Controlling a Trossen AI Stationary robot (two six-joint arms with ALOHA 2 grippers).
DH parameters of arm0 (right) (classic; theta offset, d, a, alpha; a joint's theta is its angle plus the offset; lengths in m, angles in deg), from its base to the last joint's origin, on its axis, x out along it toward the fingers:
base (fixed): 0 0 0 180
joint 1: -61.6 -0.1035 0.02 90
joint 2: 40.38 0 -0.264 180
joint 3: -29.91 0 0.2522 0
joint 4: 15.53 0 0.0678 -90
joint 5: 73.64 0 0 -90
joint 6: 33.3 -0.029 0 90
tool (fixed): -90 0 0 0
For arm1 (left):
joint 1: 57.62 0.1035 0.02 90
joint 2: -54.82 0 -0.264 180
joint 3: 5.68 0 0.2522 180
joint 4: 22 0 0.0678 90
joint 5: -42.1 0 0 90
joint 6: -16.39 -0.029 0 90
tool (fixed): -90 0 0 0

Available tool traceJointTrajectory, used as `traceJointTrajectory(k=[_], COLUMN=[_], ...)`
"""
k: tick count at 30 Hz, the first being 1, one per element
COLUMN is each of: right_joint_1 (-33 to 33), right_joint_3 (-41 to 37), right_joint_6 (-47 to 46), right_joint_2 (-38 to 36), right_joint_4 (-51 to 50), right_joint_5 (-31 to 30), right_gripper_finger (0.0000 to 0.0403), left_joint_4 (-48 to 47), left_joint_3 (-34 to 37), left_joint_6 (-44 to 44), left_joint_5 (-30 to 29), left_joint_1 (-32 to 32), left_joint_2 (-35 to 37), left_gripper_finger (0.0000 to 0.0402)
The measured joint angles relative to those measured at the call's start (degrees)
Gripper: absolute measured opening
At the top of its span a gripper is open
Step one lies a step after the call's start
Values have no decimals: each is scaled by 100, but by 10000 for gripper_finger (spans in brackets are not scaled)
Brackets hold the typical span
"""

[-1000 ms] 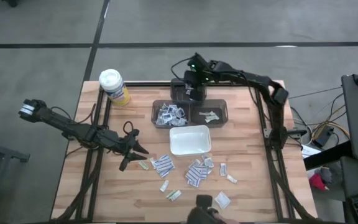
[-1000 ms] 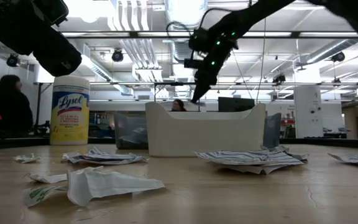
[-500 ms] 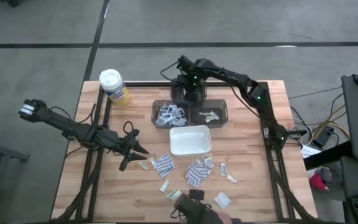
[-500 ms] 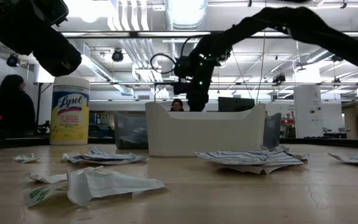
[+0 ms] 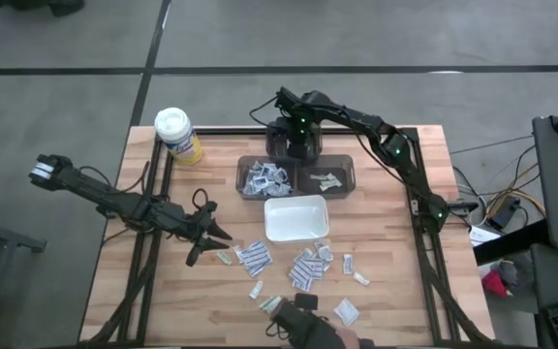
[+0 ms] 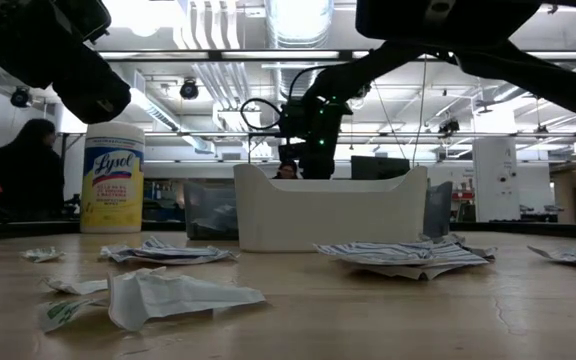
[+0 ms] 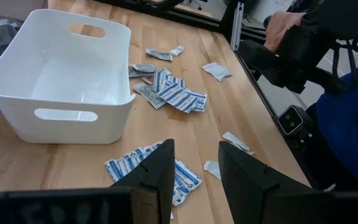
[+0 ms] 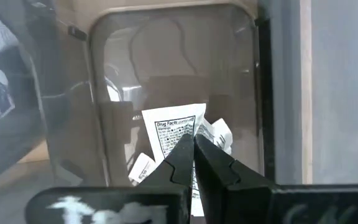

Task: Pick & Place First Aid Supplies
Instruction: Put the ointment pack into the top black bin

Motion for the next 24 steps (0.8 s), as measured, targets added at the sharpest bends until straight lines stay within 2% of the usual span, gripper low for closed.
traceJointTrajectory(k=[9, 19, 24], right_joint_1=[6, 2, -74], right_joint_3=[-2, 79, 429], right_joint_6=[-7, 240, 162], right_joint_2=[0, -2, -169], right_joint_4=[-5, -85, -602], right_joint_5=[15, 11, -2], right_gripper_finger=[12, 76, 85], left_joint_4=[0, 0, 1], left_joint_3=[0, 0, 0], left_joint_6=[19, 19, 19], left_joint_5=[0, 0, 0], left_joint_1=[1, -1, 1], left_joint_2=[0, 0, 0], left_gripper_finger=[117, 117, 117])
